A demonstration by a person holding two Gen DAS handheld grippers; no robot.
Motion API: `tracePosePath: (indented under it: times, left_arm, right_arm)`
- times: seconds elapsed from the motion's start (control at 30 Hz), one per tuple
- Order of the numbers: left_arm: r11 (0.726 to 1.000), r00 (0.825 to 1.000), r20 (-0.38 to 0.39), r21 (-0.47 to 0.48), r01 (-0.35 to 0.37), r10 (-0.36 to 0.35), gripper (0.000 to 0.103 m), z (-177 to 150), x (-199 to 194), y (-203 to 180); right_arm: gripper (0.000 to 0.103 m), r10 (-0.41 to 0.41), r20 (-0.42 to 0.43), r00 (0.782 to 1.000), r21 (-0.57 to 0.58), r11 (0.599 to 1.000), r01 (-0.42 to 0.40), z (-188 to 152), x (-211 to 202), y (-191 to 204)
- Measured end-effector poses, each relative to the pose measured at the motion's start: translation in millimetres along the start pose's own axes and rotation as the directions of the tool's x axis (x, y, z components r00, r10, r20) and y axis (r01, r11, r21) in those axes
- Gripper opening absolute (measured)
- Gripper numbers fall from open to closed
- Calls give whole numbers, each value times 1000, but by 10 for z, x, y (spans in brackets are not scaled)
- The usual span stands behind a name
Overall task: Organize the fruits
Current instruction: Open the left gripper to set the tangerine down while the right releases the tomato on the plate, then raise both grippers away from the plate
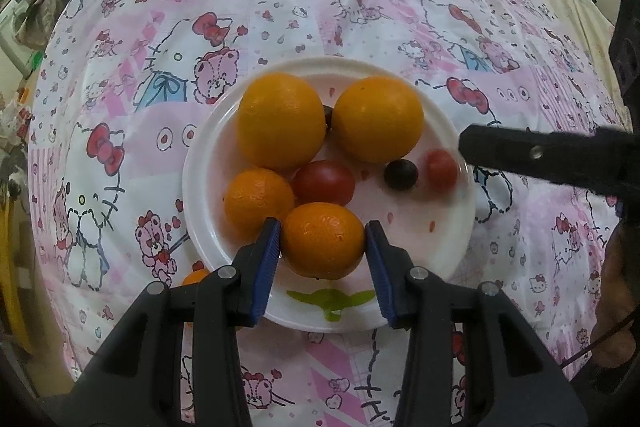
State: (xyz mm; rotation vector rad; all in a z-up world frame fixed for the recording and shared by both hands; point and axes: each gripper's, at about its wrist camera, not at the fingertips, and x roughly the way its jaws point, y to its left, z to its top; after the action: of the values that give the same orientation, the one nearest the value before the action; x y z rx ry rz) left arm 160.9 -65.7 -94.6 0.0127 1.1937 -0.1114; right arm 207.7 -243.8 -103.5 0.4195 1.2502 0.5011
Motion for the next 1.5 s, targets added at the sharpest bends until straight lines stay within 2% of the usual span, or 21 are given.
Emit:
tracePosePath:
  times: [0.37, 0.43, 0.47, 0.5, 0.9, 1.0, 1.23, 1.37, 1.5]
  left_arm:
    - [1000, 1000, -8, 1, -9, 9, 41, -2, 1, -10]
    - [1000, 1000, -5, -10, 5, -5, 58, -1, -16, 0]
    - [1000, 1000, 6, -17, 13, -12, 72, -1, -38, 8]
    - [1000, 1000, 20, -22, 14, -14, 78, 0, -64, 15]
    - [998, 996, 77, -43, 43, -39, 79, 3, -249, 161]
    - [997, 994, 99, -62, 43, -37, 79, 3, -320, 236]
    - [995, 991, 122, -73, 63, -54, 79, -60, -469, 354]
    - [992, 992, 116, -109, 70, -57, 79, -124, -526, 490]
    - [990, 989, 137, -120, 73, -56, 79, -189, -639, 593]
  right_arm:
    - [68, 8, 34, 999, 27, 1000, -9, 26, -108, -33]
    - [68, 6, 35, 999, 29, 1000, -7, 26, -110, -33]
    - [68, 7, 36, 999, 31, 999, -8, 25, -115, -37]
    - [68, 7, 36, 999, 32, 999, -8, 24, -118, -40]
    - [68, -2, 64, 998, 42, 999, -1, 49, -233, -40]
    - [72, -2, 81, 997, 44, 999, -2, 46, -283, -18]
    - [74, 5, 110, 994, 43, 999, -10, -82, -443, 68]
    - [74, 10, 133, 991, 41, 999, -15, -187, -561, 132]
    - [74, -10, 160, 987, 11, 1000, 8, -313, -659, 231]
